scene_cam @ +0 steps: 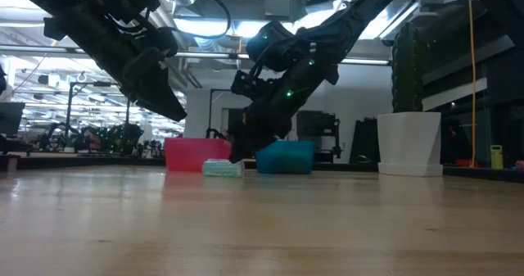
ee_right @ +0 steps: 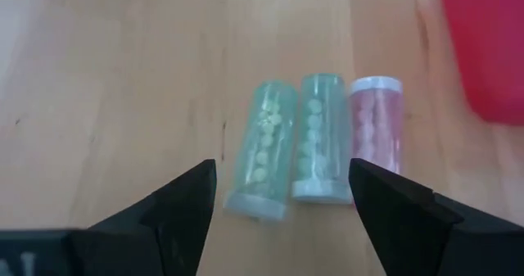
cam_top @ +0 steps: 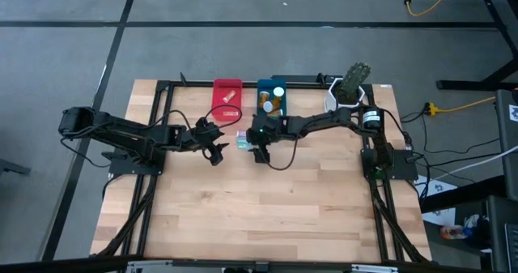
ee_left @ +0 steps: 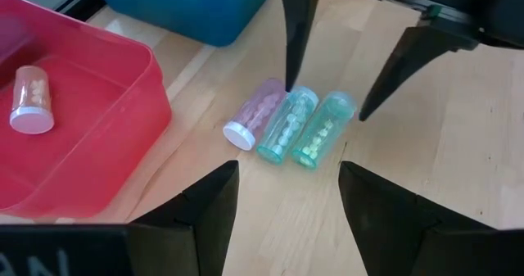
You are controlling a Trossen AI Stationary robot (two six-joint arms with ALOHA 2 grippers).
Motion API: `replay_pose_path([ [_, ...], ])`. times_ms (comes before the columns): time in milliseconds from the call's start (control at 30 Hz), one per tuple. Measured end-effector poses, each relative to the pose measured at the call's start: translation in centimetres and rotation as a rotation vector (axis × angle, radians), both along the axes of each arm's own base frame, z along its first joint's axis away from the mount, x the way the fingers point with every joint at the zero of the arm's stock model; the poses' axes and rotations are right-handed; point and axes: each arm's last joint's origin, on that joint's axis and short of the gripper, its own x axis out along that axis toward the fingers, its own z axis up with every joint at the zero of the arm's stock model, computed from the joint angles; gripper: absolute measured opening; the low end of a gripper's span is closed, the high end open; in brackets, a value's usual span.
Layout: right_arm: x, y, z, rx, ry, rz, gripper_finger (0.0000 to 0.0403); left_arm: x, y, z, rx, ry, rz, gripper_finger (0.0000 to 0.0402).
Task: Pick and place medicine bottles into bin by pill shape (circle, oval)
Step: Put the blue tablet bottle into the red bin
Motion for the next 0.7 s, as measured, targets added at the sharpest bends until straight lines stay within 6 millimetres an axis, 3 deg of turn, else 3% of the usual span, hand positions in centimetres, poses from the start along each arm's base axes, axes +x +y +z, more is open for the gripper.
replay_pose_path([
  [700, 0.08, 0.62, -0.49, -0.014, 0.019, -0.041, 0.0281, 0.00, 0.00, 0.00, 0.000, 0.000, 0.000, 0.0206],
])
